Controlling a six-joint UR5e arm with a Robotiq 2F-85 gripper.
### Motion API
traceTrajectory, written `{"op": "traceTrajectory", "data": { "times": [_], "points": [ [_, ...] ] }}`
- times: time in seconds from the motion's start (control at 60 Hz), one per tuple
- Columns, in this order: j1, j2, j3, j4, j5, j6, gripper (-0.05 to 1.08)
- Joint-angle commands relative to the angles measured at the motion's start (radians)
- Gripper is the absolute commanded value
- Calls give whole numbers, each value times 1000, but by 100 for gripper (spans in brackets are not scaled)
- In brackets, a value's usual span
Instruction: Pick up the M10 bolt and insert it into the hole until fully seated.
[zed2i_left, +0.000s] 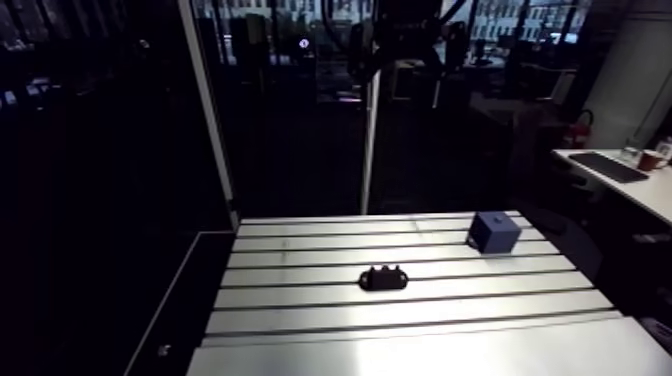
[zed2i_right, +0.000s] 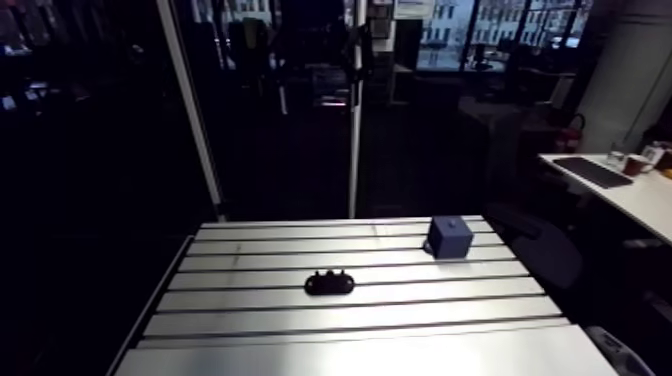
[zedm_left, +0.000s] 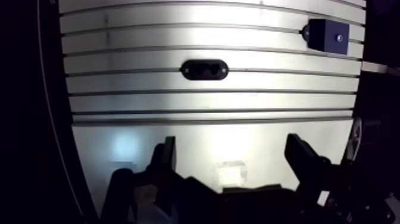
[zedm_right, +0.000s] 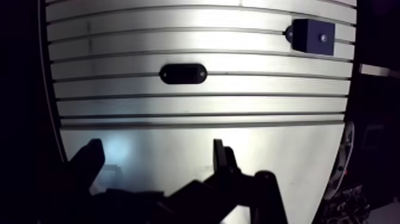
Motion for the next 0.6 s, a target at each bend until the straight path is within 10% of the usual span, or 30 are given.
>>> {"op": "traceTrajectory", "data": {
  "times": [0.017,0.3,0.6],
  "points": [
    [16,-15,15,-1,-37,15,1],
    [13,-6,-12,4,-65,6,1],
    [7,-6,15,1,-19,9,1]
  ]
}}
